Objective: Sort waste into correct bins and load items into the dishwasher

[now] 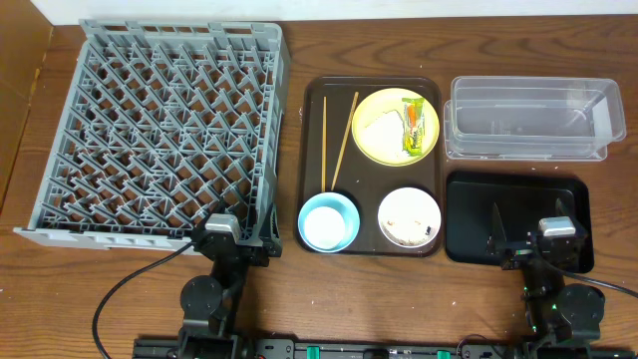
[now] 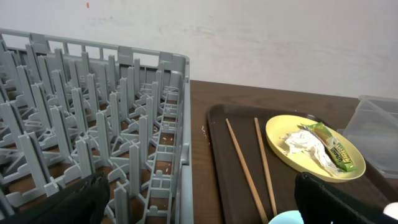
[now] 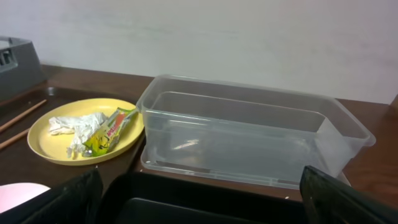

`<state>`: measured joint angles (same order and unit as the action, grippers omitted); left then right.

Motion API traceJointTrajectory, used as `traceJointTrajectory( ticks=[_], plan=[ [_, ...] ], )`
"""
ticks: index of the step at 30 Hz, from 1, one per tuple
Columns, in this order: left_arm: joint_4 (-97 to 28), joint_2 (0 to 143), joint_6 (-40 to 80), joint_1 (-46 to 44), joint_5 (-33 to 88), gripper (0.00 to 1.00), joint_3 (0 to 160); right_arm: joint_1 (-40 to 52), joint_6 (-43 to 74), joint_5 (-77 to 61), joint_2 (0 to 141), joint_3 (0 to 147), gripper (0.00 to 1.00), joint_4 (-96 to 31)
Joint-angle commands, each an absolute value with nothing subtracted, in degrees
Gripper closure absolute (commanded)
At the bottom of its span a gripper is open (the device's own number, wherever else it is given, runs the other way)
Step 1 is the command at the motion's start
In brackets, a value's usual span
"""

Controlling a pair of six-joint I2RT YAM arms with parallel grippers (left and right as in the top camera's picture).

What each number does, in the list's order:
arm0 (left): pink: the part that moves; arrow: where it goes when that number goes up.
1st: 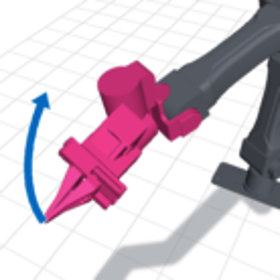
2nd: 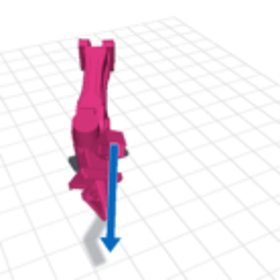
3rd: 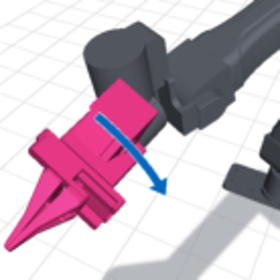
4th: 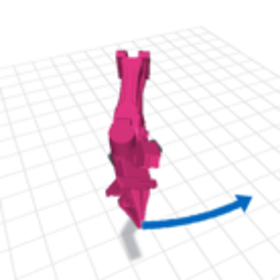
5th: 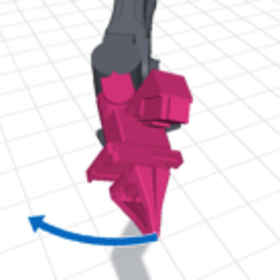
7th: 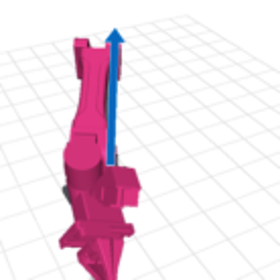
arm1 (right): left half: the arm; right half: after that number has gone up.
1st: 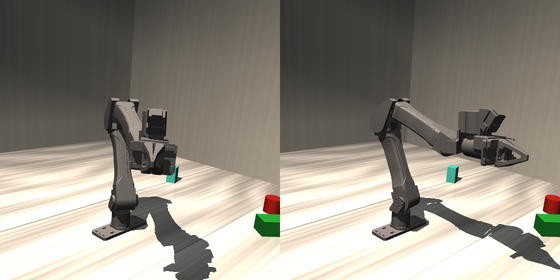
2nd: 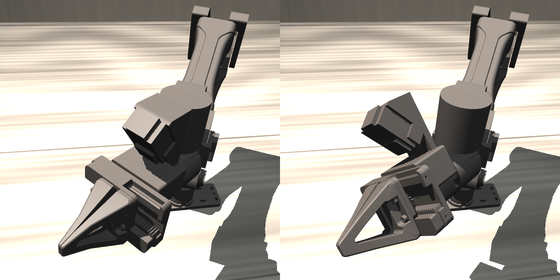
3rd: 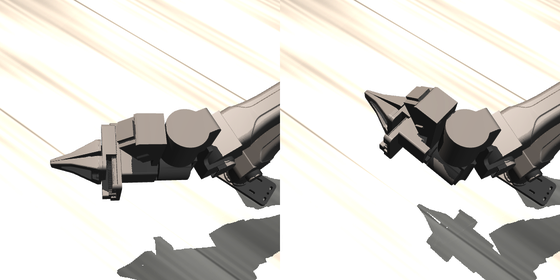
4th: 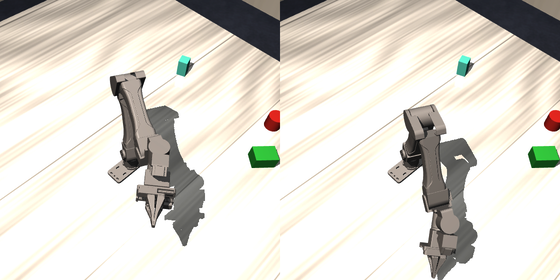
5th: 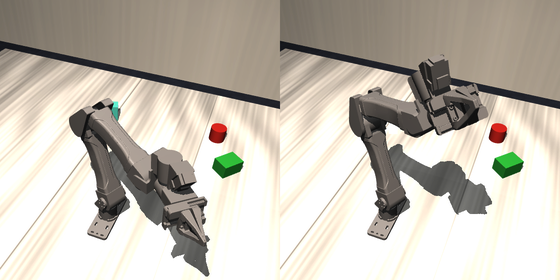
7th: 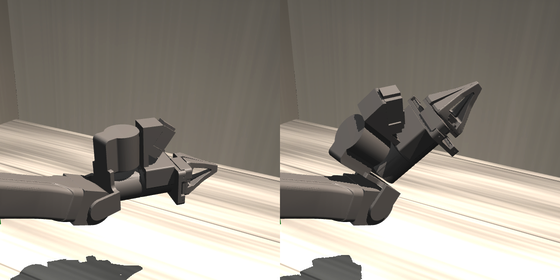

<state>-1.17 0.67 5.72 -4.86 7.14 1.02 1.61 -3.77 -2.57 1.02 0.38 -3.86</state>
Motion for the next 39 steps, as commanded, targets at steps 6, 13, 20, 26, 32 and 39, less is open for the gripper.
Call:
traceJointTrajectory(
  ticks=[6,13,20,26,32,39],
  plan=[
    [-3.22,0.36,4.99,-4.51,7.90,0.05,0.23,1.13,-3.31,-1.91,0.80,0.32,0.01,-4.08],
    [-2.96,0.36,4.99,-4.51,7.94,0.05,0.23,1.13,-3.27,-1.96,0.80,0.32,0.01,-4.10],
    [-2.94,0.36,4.99,-4.51,7.94,0.05,0.23,1.15,-3.27,-1.98,0.80,0.32,0.01,-4.08],
    [-3.09,0.36,4.99,-4.51,7.97,0.05,0.23,1.15,-2.48,-3.03,0.80,0.32,0.01,-2.50],
    [6.15,0.34,5.04,-4.51,8.58,0.05,0.40,1.15,-0.32,-12.34,0.80,0.78,0.01,-1.13],
    [8.62,3.84,5.15,-4.51,8.60,0.05,8.62,1.15,2.04,-13.80,5.21,12.05,0.01,-10.85]
  ],
)
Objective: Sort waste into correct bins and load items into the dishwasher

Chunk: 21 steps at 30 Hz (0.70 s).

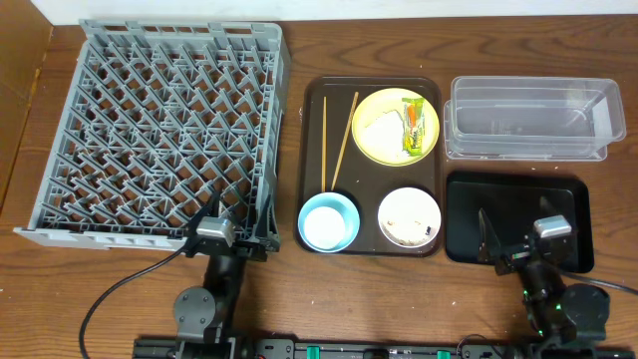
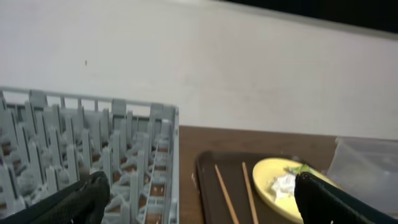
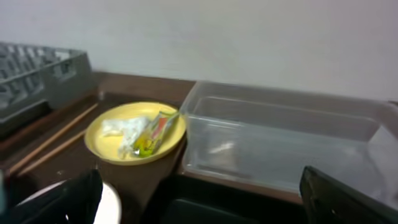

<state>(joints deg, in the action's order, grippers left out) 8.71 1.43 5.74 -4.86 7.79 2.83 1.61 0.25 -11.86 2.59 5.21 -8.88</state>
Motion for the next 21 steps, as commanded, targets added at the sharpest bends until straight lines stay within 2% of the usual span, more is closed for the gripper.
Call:
traceJointTrajectory(
  ticks=[1,8,14,18,21],
  plan=[
    [7.40,5.50,5.85,-4.51,8.58,0.05,10.55,1.15,2.07,-13.82,7.18,14.61,0.01,-12.62],
    [-11.35,25.93,9.10,-4.51,11.42,0.05,33.10,1.19,2.55,-15.33,31.42,39.77,0.01,-27.86],
    [-30.13,44.80,9.15,-4.51,18.24,0.05,53.84,1.19,7.03,-18.87,59.31,64.20,0.01,-43.94],
    [-36.56,51.16,9.15,-4.51,23.18,0.05,59.77,1.15,9.74,-28.69,70.87,70.74,0.01,-48.36],
    [-38.24,53.12,9.13,-4.51,26.17,0.05,60.31,2.07,10.66,-39.33,77.01,72.18,0.01,-43.86]
  ],
)
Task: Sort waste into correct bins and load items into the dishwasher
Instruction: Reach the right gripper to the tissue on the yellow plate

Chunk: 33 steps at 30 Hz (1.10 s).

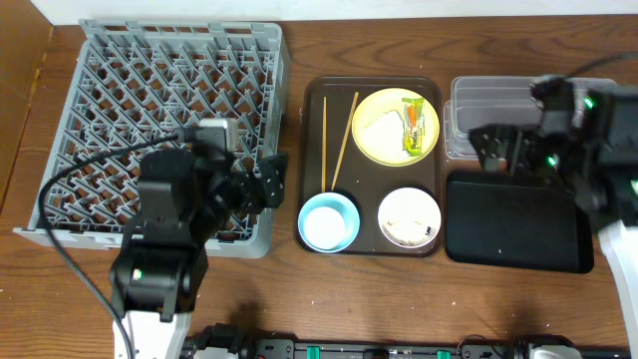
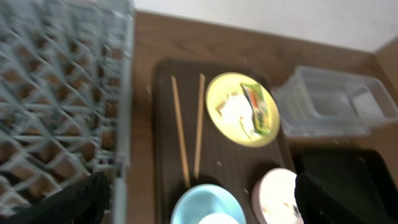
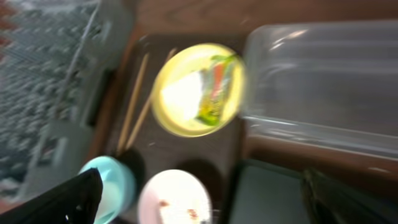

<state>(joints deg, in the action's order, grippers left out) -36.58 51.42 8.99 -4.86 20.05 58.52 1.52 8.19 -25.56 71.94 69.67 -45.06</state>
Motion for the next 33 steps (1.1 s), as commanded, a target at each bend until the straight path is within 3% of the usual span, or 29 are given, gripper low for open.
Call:
traceJointTrajectory(
  ticks=[1,8,14,19,27,29,30,33],
  plan=[
    [-38.94,53.54,9.13,-4.51,26.41,0.05,60.31,3.42,10.68,-39.09,79.33,73.84,0.01,-44.64],
    [-43.05,54.72,9.13,-4.51,26.39,0.05,60.25,20.71,8.08,-12.43,97.86,94.24,0.02,-59.20],
    [-43.07,54.87,9.13,-4.51,26.37,0.05,60.25,28.34,12.25,2.87,110.76,99.83,0.18,-52.95],
    [-43.07,54.98,9.10,-4.51,26.37,0.05,60.25,28.88,13.28,7.11,118.74,99.83,0.32,-45.82],
    [-43.07,54.98,9.10,-4.51,26.37,0.05,60.25,28.62,13.30,6.57,129.49,99.83,0.34,-39.13],
    [-43.07,54.98,9.10,-4.51,26.37,0.05,60.25,28.64,13.32,5.91,130.58,99.83,0.43,-39.20],
    [-43.07,54.98,9.13,-4.51,26.37,0.05,60.25,28.64,13.34,5.96,131.04,99.83,0.53,-39.31],
    [-43.07,54.98,9.10,-4.51,26.37,0.05,60.25,28.47,14.35,5.96,131.15,99.90,0.97,-39.92]
  ],
)
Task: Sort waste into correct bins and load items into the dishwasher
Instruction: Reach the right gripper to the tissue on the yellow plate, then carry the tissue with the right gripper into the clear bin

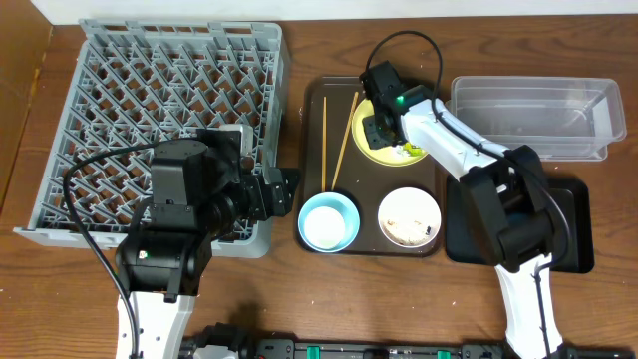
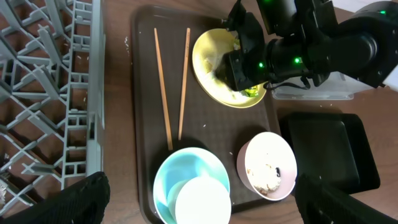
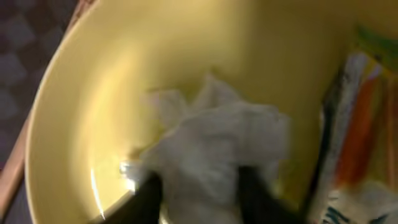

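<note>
My right gripper is down on the yellow plate, its dark fingers either side of the crumpled white tissue and closed in on it. A green and orange wrapper lies beside it on the plate. From overhead the right gripper covers most of the plate. My left gripper hangs open by the grey dish rack, above the blue bowl holding a white cup. Two chopsticks and a pale bowl of food scraps share the brown tray.
A clear plastic bin stands at the back right, with a black bin in front of it. My right arm stretches across from the right over the tray's far end. The rack fills the left side of the table.
My right gripper has come from above the bins down onto the yellow plate and closed around the tissue. My left gripper has shifted slightly right and lower, over the tray's near end.
Both arms first sat low at the table's front edge, grippers open. They then tilted upward there. Later both were raised, left over the rack's corner, right over the bins. Now the right one has the tissue on the plate; the left hovers open.
</note>
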`<state>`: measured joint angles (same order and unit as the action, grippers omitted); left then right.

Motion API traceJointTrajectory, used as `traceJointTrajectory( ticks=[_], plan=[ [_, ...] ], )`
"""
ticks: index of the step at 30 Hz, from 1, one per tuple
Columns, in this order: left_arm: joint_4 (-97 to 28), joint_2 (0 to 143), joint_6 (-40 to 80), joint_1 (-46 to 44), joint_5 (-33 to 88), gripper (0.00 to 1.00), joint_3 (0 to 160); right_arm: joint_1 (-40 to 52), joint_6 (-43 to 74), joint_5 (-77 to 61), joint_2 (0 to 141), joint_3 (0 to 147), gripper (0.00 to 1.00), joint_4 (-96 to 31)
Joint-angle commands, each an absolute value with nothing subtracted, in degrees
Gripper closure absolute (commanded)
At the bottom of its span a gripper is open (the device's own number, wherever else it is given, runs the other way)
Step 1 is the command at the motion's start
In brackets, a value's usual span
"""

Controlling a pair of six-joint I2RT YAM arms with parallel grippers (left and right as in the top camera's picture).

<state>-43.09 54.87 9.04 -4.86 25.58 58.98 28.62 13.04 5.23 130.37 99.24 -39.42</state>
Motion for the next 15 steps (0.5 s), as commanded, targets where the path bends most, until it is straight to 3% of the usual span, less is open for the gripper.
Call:
traceJointTrajectory(
  ticks=[1,9,15],
  plan=[
    [-43.07,54.98,9.10,-4.51,26.37,0.05,60.25,28.23,14.90,5.93,130.41,100.14,0.99,-40.51],
    [-43.07,54.98,9.10,-4.51,26.37,0.05,60.25,23.35,16.73,-4.03,117.27,101.56,0.99,-41.47],
    [-43.07,54.98,9.10,-4.51,26.37,0.05,60.25,15.11,20.69,-4.21,107.72,101.56,0.99,-45.89]
  ],
)
